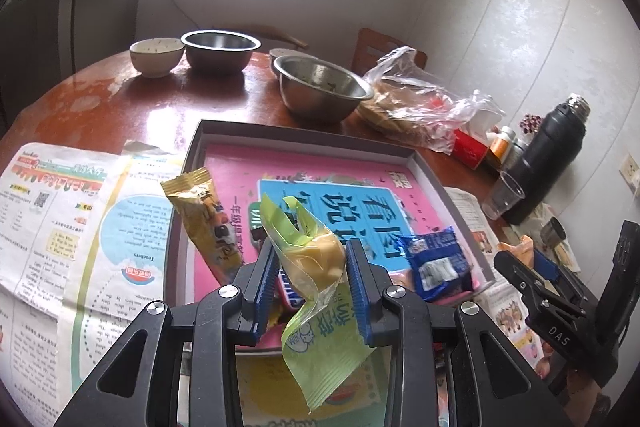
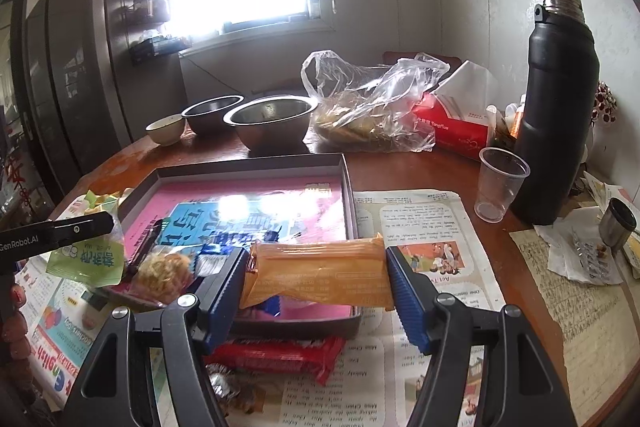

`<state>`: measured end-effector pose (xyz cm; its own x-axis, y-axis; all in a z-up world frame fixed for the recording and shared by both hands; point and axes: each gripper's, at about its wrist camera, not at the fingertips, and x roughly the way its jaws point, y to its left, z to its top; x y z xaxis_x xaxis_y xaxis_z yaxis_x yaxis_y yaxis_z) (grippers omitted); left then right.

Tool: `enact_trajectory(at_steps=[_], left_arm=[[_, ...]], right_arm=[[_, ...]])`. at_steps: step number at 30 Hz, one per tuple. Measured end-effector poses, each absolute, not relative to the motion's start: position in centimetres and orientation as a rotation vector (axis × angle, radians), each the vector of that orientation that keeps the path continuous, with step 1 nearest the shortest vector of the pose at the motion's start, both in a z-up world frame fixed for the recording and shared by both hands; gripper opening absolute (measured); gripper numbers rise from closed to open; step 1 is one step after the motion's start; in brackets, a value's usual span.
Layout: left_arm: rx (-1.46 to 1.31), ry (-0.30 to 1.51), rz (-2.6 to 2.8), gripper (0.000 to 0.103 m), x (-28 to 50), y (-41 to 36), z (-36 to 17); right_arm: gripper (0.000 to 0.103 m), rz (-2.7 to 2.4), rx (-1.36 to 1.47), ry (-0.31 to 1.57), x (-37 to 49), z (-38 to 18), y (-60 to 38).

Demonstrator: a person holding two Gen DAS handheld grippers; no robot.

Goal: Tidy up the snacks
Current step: 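Lift both held snacks and carry them over the pink-lined tray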

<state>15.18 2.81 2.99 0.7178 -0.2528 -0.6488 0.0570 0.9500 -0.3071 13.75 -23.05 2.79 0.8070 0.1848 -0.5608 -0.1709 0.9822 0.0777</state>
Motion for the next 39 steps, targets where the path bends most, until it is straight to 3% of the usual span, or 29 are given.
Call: enact_trajectory(at_steps=[39], left_arm=[[-0.189,0.803,-0.161,0.035,16.8,3.2,-0.1]], right_arm=[[0.068,0.243,-0.057,0.676,16.7,0.1,-17.4]])
